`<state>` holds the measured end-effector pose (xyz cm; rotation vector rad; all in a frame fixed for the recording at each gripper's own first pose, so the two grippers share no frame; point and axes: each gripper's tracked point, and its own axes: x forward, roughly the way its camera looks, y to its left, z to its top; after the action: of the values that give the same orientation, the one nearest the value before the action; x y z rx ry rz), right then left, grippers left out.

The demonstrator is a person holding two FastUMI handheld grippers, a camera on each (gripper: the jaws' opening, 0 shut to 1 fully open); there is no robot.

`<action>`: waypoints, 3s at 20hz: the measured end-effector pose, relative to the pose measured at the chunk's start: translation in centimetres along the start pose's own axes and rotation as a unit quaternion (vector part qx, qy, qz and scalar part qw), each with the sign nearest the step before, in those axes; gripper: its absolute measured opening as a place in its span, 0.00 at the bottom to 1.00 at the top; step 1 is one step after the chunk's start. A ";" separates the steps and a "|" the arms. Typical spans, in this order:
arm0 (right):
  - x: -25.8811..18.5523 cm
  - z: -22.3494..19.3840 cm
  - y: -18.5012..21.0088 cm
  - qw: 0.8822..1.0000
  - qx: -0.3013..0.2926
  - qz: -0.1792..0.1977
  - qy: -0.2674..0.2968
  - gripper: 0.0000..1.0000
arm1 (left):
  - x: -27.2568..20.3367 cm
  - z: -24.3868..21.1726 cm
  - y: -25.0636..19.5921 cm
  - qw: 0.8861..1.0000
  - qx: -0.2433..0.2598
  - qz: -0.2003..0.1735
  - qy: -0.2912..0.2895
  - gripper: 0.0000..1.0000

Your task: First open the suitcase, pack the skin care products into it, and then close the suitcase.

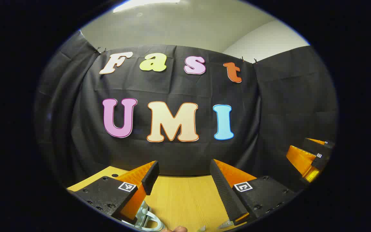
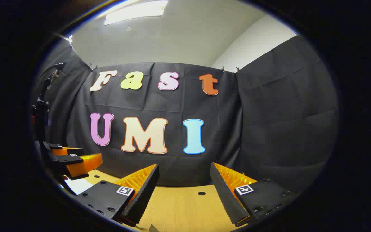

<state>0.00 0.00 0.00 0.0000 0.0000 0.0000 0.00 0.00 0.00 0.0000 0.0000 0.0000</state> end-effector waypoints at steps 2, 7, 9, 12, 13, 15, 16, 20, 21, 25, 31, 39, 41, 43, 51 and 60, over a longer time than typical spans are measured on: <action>0.4 -1.3 0.9 0.999 0.008 0.030 0.009 1.00 | 0.0 -0.7 1.1 1.000 0.014 0.014 0.018 0.94; 0.5 -5.8 5.1 0.990 0.036 0.130 0.048 0.98 | -1.7 -6.5 6.4 0.989 0.065 0.085 0.105 0.96; 0.7 -6.3 6.1 0.987 0.037 0.146 0.060 0.99 | -3.1 -11.1 8.6 0.978 0.068 0.108 0.167 0.96; 1.3 -6.0 7.2 0.989 0.033 0.134 0.048 0.98 | -5.0 -18.0 9.2 0.961 0.038 0.091 0.257 0.96; 1.6 -6.7 7.1 0.991 0.031 0.119 0.060 0.98 | -5.8 -20.9 9.2 0.950 0.030 0.084 0.300 0.96; 1.4 -7.6 7.9 0.990 0.037 0.108 0.077 0.99 | -7.3 -25.3 9.0 0.926 0.018 0.068 0.372 0.96; 1.6 -7.8 7.7 0.991 0.031 0.100 0.083 0.98 | -7.7 -26.4 8.8 0.919 0.016 0.062 0.388 0.96; 1.2 -8.7 6.1 0.992 -0.001 0.069 0.107 0.98 | -6.8 -30.6 7.3 0.895 0.011 0.034 0.444 0.91; 1.1 -8.9 5.7 0.992 -0.007 0.061 0.109 0.98 | -6.4 -31.4 7.1 0.890 0.012 0.032 0.454 0.90; 0.8 -9.2 4.7 0.992 -0.023 0.042 0.115 1.00 | -5.7 -33.7 7.0 0.872 0.005 0.040 0.487 0.74; 0.4 -8.8 4.6 0.993 -0.040 0.053 0.097 0.99 | -6.2 -34.0 8.0 0.858 0.019 0.049 0.510 0.13; 0.3 -8.4 5.7 0.994 -0.007 0.076 0.075 0.99 | -5.6 -26.2 7.1 0.882 0.037 0.027 0.469 0.00; 0.4 -8.6 6.3 0.994 0.000 0.083 0.077 0.99 | -5.4 -23.7 7.8 0.894 0.052 0.038 0.444 0.00; 0.6 -8.7 7.2 0.993 0.007 0.091 0.077 0.99 | -5.6 -21.5 8.7 0.903 0.069 0.050 0.420 0.00; 1.5 -9.1 10.5 0.991 0.006 0.102 0.082 0.99 | -4.6 -16.1 10.8 0.911 0.174 0.185 0.324 0.00; 2.5 -9.6 15.2 0.993 0.001 0.068 0.092 0.98 | -4.7 -16.3 11.7 0.898 0.132 0.279 0.314 0.00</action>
<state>2.49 15.19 -9.63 0.0014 0.1847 0.1370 -4.74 11.74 -16.32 0.2741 0.6501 0.5776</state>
